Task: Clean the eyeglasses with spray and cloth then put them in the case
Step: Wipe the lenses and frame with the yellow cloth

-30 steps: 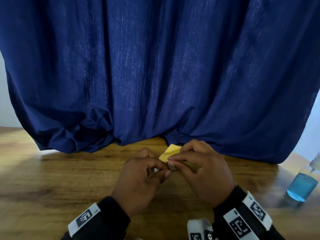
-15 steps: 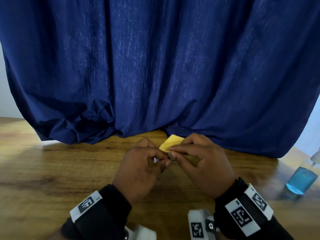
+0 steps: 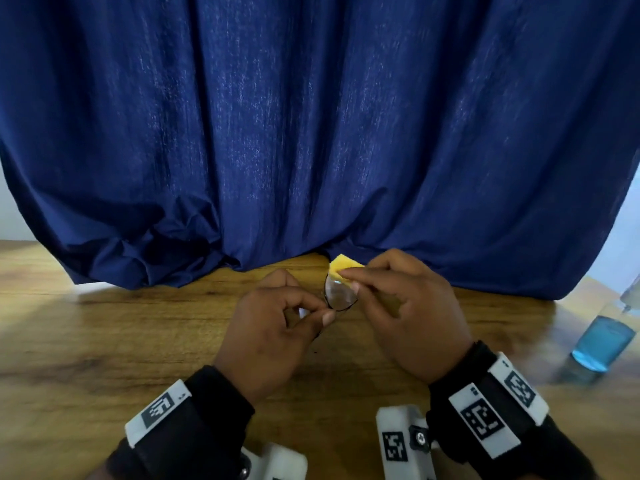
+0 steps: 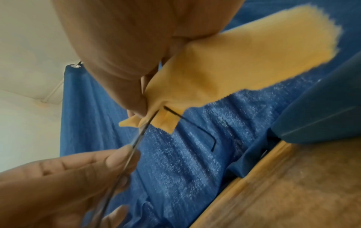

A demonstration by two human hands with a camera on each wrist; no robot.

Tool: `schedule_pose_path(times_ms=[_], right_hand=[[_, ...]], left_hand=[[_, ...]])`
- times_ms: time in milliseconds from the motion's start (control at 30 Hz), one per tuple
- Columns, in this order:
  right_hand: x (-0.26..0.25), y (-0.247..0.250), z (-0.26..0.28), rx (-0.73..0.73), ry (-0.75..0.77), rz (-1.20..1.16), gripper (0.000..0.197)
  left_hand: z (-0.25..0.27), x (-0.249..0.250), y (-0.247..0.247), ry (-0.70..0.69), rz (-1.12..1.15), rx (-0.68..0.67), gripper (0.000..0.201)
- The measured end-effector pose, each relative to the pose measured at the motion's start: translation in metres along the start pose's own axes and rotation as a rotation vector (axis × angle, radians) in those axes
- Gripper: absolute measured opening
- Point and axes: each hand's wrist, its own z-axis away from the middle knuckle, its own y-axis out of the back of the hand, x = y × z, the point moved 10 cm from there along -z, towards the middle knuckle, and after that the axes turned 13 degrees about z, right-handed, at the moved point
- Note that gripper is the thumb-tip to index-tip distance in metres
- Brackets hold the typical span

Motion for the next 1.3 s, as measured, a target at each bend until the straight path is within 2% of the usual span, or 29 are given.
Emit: schedule_pose_path(times_ms=[100,233,400,567,733,867,1000,1200,1300], right_hand=[[-0.01,-0.009,0.004,-0.076,0.062,-0.024,0.025],[0.007,0.004,0.002,0.046,-0.032,-0.028,0.021],[-0.009,-0.008,0.004,-0.046,0.072,-0.041,0.026],[0.01,0.003,0.002,0.033,-0.028,-0.025,0.028],[-0.006,-0.01,0.004,-0.082,0.057,-0.065,0.027],[0.011,0.001,0.001,0.011,-0.031,-0.014,0.03],[-0.006,-0.01,0.003,-0.068,0.052,-0.032,0.034],[0.008,-0.004,0.002,-0.022,-0.012,0.002,0.036],[-0.003,-0.01,0.003,-0.071,0.028,0.006,0.039]], left_hand=[[-0.001,0.002,0.001,-0.021,-0.009,0.019,0.006],[0.0,0.001,0.001,0.012,0.007,0.012,0.006],[0.0,0.001,0.003,0.005,0.002,0.035,0.011],[0.0,0.002,0.0,0.003,0.002,0.016,0.006],[-0.001,0.0,0.002,-0.02,-0.004,0.025,0.006],[-0.001,-0.001,0.004,-0.005,-0.01,0.013,0.006],[-0.001,0.0,0.003,-0.01,-0.011,0.016,0.007],[-0.002,-0.001,0.003,0.006,-0.013,0.025,0.006],[0.0,0.002,0.001,-0.003,-0.02,0.011,0.004]])
